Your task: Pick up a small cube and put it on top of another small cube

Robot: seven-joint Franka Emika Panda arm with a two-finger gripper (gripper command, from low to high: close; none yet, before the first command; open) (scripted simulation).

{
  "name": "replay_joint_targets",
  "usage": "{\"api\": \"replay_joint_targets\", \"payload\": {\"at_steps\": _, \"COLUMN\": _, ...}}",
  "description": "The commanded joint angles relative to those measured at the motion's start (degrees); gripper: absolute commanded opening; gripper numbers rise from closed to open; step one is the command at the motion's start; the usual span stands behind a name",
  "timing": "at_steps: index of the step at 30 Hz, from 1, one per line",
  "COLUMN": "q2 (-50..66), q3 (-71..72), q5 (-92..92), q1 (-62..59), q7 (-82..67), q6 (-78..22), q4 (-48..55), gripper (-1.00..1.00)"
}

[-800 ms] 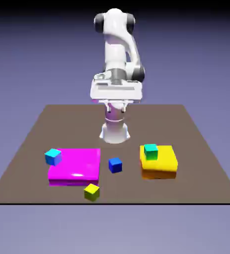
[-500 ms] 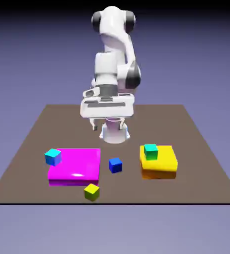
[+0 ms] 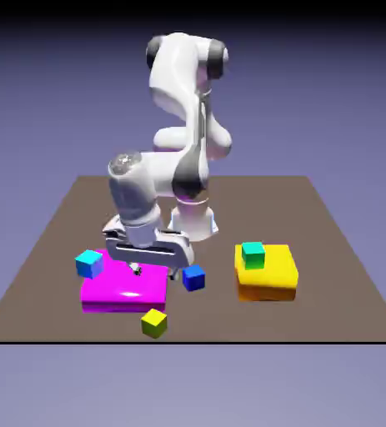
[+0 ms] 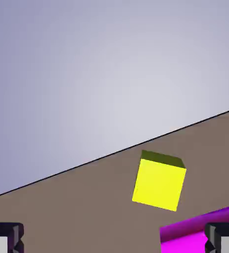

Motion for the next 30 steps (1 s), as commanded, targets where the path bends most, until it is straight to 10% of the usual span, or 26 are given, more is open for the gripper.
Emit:
{"api": "replay_joint_targets", "payload": {"at_steps": 1, "q2": 2.08, "q3": -0.56, "q5": 0.63, "q1": 0.02, "q7": 0.17, "q6": -2.15, "q4": 1.86, "gripper": 0.0}}
{"api": "replay_joint_targets", "payload": {"at_steps": 13, "q2": 26.01, "q3": -7.07, "q5": 7.93, "q1": 0.22, "q7": 2.07, "q6": -26.89, "q4": 23.28, "gripper": 0.0}}
{"api": "replay_joint_targets", "payload": {"at_steps": 18, "q2": 28.1, "q3": -5.82, "q5": 9.92, "q1": 1.54, "q7": 0.44, "q6": -18.59, "q4": 16.68, "gripper": 0.0}}
{"api": "replay_joint_targets", "payload": {"at_steps": 19, "q2": 28.1, "q3": -5.82, "q5": 9.92, "q1": 1.54, "q7": 0.44, "q6": -18.59, "q4": 16.68, "gripper": -1.0}}
{"api": "replay_joint_targets", "payload": {"at_steps": 30, "q2": 17.06, "q3": -20.9, "q5": -0.28, "q1": 2.11, "q7": -12.04, "q6": -29.69, "q4": 14.87, "gripper": -1.0}}
